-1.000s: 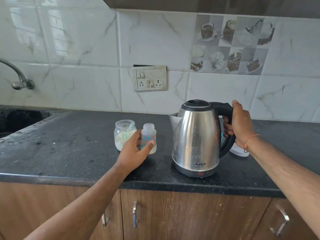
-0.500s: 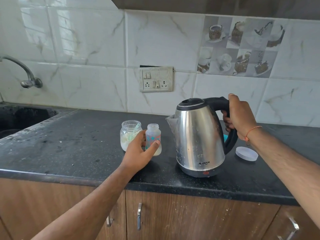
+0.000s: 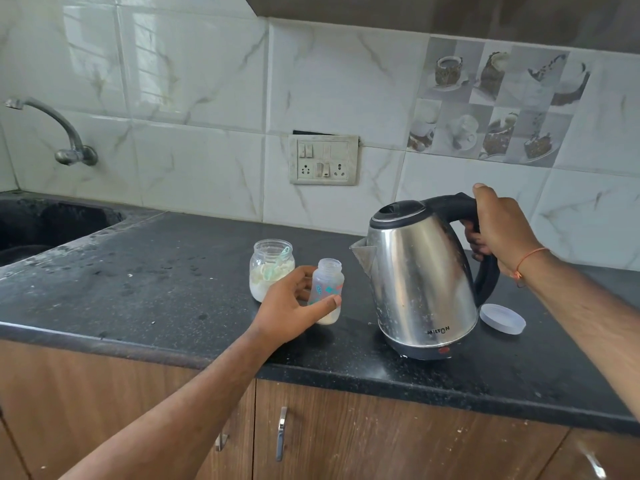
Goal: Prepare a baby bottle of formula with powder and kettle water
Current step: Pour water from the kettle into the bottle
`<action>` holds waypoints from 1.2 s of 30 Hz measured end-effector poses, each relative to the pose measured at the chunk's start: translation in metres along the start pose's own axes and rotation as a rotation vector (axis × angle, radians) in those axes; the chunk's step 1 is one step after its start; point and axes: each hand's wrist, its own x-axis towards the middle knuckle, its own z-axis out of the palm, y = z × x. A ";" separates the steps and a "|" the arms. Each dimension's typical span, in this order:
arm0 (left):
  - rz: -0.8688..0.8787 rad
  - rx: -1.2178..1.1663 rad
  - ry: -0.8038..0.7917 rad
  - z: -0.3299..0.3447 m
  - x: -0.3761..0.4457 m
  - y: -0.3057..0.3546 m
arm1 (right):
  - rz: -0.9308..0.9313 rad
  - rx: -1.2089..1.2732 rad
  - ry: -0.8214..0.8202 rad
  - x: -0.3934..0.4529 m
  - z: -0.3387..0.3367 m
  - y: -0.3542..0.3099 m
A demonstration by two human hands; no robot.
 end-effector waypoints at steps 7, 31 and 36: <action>-0.002 -0.010 0.005 0.001 -0.002 0.002 | -0.027 -0.018 0.007 -0.002 0.003 -0.002; 0.024 -0.027 0.068 0.000 -0.004 0.001 | -0.140 -0.157 0.004 -0.012 0.023 -0.028; 0.020 -0.036 0.086 0.001 -0.002 -0.001 | -0.159 -0.196 0.011 -0.014 0.026 -0.033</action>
